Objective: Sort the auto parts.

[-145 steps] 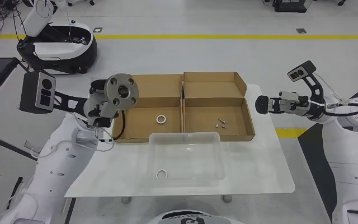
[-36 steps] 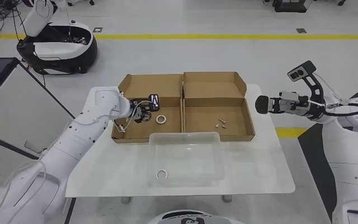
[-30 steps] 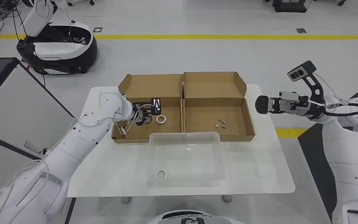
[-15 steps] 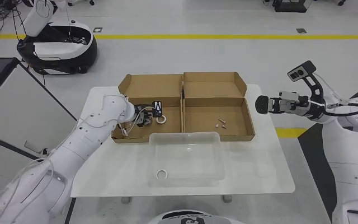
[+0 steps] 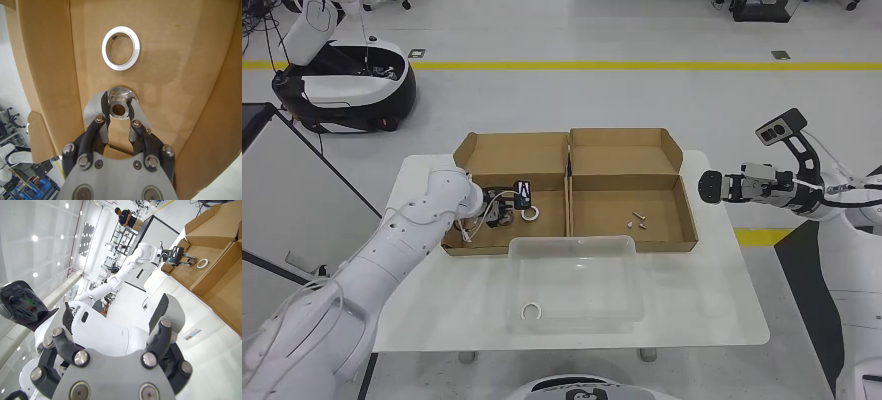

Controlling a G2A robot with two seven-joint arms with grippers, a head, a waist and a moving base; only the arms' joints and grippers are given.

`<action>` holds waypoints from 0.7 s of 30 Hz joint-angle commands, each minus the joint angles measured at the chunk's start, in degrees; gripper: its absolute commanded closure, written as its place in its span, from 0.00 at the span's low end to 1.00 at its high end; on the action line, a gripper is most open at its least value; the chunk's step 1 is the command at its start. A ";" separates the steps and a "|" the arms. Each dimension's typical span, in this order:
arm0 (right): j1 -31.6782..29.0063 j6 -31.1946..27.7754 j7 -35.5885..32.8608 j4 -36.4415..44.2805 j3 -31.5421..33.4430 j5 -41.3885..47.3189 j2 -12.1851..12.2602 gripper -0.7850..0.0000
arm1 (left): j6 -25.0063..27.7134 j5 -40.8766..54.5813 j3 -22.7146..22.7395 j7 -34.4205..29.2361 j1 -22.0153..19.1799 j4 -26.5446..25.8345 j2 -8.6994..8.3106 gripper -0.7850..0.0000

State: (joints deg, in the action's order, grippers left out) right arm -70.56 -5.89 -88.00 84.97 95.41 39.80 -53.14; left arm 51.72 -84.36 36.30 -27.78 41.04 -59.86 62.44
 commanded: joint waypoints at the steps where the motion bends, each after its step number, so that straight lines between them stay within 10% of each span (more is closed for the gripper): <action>1: 0.00 0.00 0.00 0.00 0.00 0.00 0.00 0.00 | -0.11 -0.20 0.03 0.37 -0.23 0.39 0.14 0.53; 5: 0.00 0.00 0.00 0.00 0.00 0.00 0.00 0.00 | 0.08 -0.67 0.38 0.79 -0.74 0.57 0.24 0.50; 11: 0.00 0.00 0.00 0.00 0.00 0.00 0.00 0.00 | 0.19 -1.49 2.59 0.96 -1.65 -1.53 -0.40 0.00; 21: 0.00 0.00 0.00 0.00 0.00 0.00 0.00 0.00 | 6.28 -0.61 10.53 -3.00 -1.25 -12.83 -3.65 0.00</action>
State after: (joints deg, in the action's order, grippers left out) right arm -70.56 -5.89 -88.00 84.97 95.41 39.80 -53.14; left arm 57.39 -85.69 45.54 -30.17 39.35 -70.57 59.29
